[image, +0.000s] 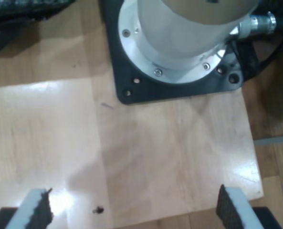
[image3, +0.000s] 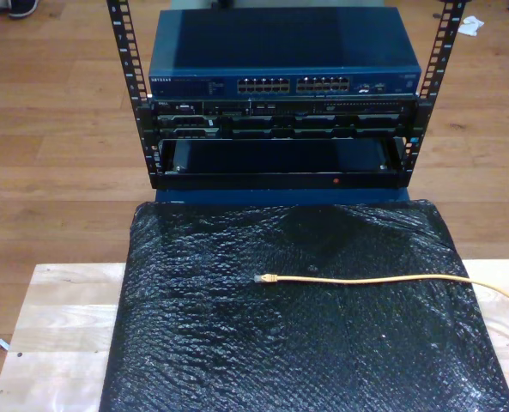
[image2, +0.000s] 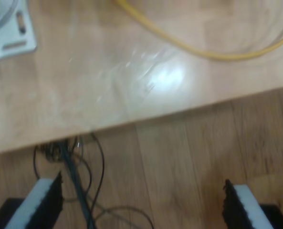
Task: Grab the cable and plug it in
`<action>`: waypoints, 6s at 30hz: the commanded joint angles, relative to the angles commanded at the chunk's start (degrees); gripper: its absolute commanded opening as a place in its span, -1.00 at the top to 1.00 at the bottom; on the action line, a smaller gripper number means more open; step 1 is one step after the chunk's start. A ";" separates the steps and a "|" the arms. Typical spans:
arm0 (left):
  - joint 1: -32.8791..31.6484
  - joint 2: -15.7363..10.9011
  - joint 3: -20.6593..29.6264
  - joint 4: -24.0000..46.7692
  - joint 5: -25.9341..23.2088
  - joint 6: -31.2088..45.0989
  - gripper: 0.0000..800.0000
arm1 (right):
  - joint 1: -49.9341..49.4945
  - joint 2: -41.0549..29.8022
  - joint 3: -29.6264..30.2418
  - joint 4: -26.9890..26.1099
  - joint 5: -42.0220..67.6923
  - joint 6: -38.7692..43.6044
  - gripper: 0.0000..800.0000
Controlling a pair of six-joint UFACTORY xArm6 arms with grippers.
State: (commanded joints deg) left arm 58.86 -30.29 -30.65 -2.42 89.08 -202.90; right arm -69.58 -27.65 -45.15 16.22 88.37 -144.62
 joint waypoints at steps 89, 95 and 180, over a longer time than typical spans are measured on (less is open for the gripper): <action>-34.46 6.33 -5.27 -22.59 -5.19 -34.90 -1.00 | 66.73 13.80 -19.60 13.36 -8.53 52.31 -0.99; -34.37 6.33 -5.36 -22.59 -5.27 -35.25 -1.00 | 71.38 14.68 -18.64 13.27 -12.75 54.33 -0.99; -34.37 9.32 -5.71 -22.59 -8.44 -38.68 -1.00 | 101.19 42.37 -13.89 -25.41 -47.21 96.44 -0.54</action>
State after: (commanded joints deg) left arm 24.48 -20.97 -36.36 -25.01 80.64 -241.58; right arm 31.60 14.73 -59.04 -9.19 41.16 -48.18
